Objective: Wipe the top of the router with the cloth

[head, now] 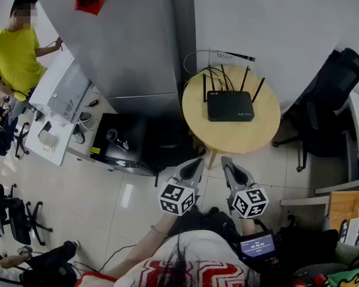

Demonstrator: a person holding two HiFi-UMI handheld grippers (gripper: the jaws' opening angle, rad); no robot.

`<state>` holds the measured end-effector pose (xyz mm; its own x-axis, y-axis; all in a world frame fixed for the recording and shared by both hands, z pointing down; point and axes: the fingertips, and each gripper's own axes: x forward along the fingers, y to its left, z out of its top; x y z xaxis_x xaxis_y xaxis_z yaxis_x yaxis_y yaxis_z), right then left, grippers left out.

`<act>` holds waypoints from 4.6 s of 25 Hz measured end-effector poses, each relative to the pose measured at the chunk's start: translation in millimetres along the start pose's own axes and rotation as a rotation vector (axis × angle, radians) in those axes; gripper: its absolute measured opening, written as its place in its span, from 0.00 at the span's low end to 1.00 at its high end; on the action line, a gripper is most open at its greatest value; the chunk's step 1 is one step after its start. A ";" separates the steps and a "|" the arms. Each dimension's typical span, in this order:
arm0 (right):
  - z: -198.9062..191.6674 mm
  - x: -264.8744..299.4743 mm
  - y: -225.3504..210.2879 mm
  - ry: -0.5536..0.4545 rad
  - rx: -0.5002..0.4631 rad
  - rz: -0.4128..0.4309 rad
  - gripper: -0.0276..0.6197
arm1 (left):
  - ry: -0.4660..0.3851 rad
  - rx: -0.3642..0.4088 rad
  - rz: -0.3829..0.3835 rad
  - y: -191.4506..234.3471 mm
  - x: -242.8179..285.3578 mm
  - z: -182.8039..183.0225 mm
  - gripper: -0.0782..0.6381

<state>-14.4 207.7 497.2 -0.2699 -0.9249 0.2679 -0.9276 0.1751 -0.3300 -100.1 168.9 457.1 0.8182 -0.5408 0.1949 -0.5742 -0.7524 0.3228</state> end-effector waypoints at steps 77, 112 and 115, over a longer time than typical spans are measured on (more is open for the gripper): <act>-36.7 250.8 -104.1 0.574 -0.247 0.351 0.11 | 0.041 -0.080 0.149 164.7 231.2 60.7 0.11; 2.3 293.1 -203.6 0.527 -0.242 0.227 0.11 | 0.058 -0.087 0.228 172.1 231.0 57.2 0.11; -6.6 277.7 -191.7 0.528 -0.224 0.237 0.11 | 0.057 -0.079 0.196 164.4 237.5 58.0 0.11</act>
<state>86.8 -80.5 640.8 -0.5138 -0.5702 0.6410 -0.8428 0.4750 -0.2531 -1.7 -105.1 502.7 0.6926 -0.6502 0.3124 -0.7205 -0.6020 0.3442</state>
